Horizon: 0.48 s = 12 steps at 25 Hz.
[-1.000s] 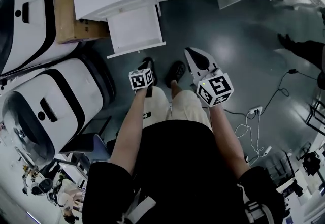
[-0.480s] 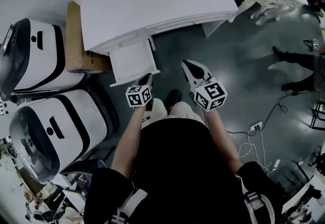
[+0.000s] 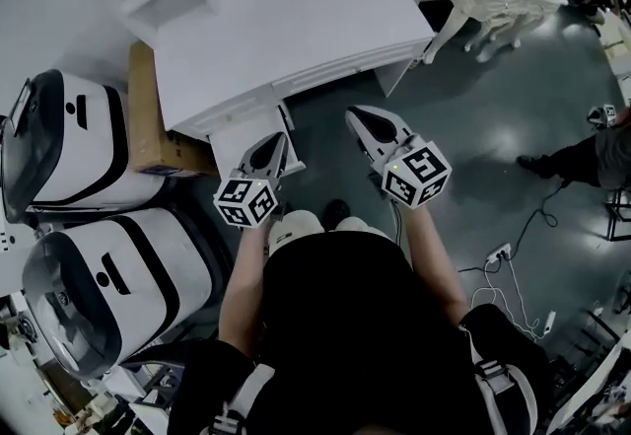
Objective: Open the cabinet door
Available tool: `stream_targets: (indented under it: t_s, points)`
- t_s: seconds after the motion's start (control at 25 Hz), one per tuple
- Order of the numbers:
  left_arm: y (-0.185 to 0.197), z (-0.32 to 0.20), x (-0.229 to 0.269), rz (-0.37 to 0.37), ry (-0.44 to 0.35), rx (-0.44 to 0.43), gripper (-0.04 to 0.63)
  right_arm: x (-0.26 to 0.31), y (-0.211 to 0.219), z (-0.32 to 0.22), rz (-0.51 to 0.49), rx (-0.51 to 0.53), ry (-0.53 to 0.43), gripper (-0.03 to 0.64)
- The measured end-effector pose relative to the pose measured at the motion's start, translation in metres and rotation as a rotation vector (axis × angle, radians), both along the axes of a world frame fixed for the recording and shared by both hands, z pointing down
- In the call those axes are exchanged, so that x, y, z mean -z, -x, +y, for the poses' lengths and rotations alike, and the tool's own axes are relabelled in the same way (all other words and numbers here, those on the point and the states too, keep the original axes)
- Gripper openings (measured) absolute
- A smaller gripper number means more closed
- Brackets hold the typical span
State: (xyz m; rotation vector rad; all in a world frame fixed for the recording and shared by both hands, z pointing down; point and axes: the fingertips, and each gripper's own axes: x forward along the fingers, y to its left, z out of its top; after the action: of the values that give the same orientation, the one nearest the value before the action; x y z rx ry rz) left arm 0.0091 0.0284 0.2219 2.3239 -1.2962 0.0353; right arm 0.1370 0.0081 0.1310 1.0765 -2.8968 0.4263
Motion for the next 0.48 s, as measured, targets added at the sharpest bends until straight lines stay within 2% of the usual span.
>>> stream_targets:
  t_s: [0.28,0.48]
  points:
    - [-0.016,-0.003,0.089,0.027,-0.163,-0.089,0.023,0.031,0.003,0.01,0.019,0.022,-0.072,0.017]
    - [-0.02,0.003,0.122,0.062,-0.231,-0.105,0.023,0.034,-0.006,0.021,0.045,-0.006,-0.102,0.015]
